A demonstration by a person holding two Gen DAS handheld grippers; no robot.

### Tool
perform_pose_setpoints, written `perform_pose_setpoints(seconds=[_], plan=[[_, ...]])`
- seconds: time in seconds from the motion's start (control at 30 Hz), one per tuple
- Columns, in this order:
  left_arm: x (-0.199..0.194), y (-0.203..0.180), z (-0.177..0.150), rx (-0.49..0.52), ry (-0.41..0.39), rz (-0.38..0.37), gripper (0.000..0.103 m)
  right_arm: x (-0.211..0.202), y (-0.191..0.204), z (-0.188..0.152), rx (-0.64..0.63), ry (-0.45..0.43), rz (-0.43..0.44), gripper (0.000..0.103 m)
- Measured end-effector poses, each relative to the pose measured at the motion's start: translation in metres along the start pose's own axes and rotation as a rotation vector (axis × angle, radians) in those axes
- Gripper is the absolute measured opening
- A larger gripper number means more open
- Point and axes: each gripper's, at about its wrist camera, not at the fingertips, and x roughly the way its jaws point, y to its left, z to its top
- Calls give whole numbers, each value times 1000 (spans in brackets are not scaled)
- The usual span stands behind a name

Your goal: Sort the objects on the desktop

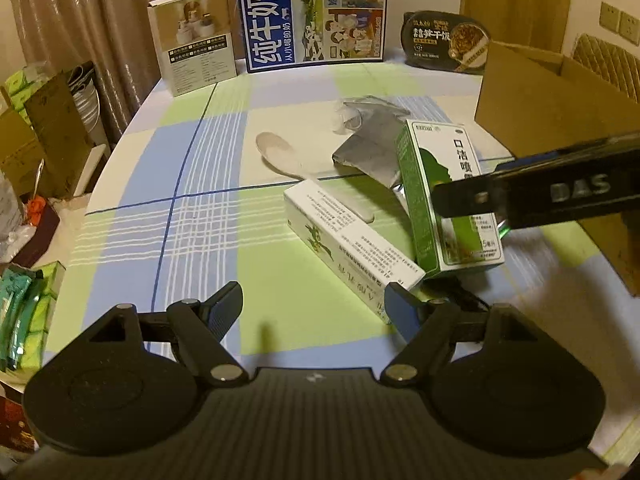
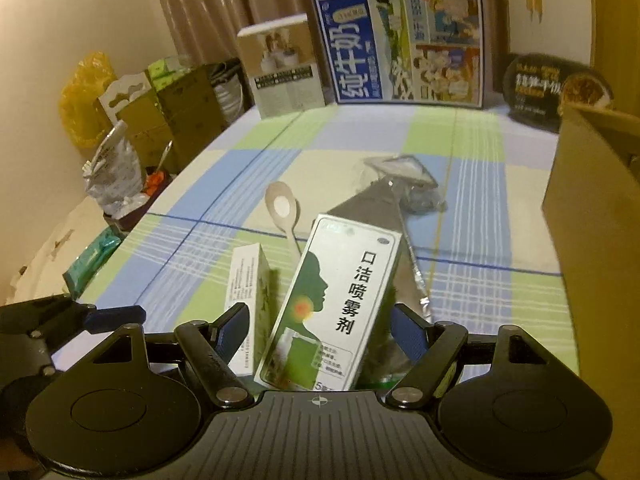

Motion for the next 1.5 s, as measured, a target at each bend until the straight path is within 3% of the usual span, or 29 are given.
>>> perform_pose_setpoints(seconds=[0.1,0.13,0.3,0.87,1.13,1.3,1.5], plan=[[3,1,0,-14,9,-10,75,9,-1,-1,-18,21,-15,72],[5,1,0,-22,13,-14,75,10,-2,-1,-23,26,-10,65],[8,-7,1,-24,10,-55,77,3,-3,-3,-68,13,-19,57],[31,-35,16,-16,15,-44,77,-9,-23,0,-43,8,-24,54],[37,-34,15,-3,42,-37,62,-9,-22,1,-57,10,-22,54],[35,-31,12,8,50,-22,42,-9,-22,1,-60,11,-22,55],[33,-25,10,3,57,-21,31,-8,-19,0,-73,15,-22,55]])
